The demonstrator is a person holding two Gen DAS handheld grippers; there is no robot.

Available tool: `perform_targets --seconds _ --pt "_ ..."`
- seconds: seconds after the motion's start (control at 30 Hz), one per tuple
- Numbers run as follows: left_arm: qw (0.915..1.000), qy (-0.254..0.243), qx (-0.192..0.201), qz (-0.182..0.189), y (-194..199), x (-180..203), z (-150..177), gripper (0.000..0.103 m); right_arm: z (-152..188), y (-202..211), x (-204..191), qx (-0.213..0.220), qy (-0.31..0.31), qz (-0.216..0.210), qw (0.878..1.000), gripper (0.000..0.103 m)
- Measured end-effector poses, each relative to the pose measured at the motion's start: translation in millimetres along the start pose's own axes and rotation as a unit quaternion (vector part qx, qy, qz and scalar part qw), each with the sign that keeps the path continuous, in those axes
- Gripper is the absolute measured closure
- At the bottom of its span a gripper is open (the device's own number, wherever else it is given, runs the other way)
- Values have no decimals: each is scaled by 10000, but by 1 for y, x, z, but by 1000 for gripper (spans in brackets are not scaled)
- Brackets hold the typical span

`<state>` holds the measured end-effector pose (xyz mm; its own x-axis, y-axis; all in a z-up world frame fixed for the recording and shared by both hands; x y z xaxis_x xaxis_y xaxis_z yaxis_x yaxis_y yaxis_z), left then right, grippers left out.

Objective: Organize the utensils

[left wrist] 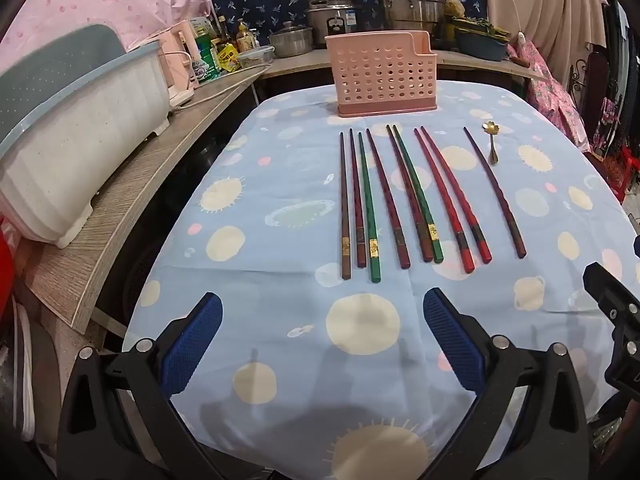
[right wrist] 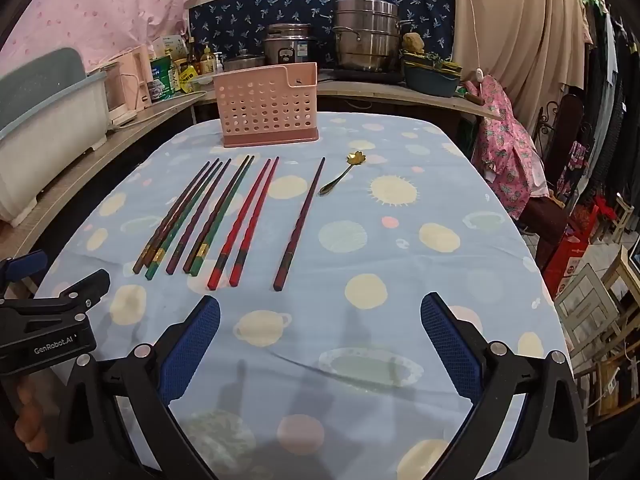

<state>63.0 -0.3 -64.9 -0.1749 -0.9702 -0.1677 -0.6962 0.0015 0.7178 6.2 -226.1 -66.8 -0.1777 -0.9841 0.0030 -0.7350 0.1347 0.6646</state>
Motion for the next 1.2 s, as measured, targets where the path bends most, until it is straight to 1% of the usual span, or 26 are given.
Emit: perform_targets --seconds 0.2,0.5,0.6,1.2 --pt "10000 59 -66 -23 -4 0 0 7 -1 0 0 27 -51 -44 10000 7" --pt "9999 101 -2 -86 -1 -2 2 7 -2 2 2 32 -37 -32 10000 7" --pt "9999 125 -5 -96 -2 -9 1 7 -1 2 0 37 -28 -14 10000 7" --pt "9999 101 3 -102 -1 -8 2 7 0 1 -3 69 0 -4 10000 7"
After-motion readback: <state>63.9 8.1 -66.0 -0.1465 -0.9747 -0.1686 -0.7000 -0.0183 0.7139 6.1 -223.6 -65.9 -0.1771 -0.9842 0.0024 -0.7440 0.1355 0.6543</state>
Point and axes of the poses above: each gripper's, at about its wrist camera, not at the fingertips, and y roughly against the way its jaws point, x to its right, z to its underside, the point moved 9 cm from there along -y, roughly the way its jaws point
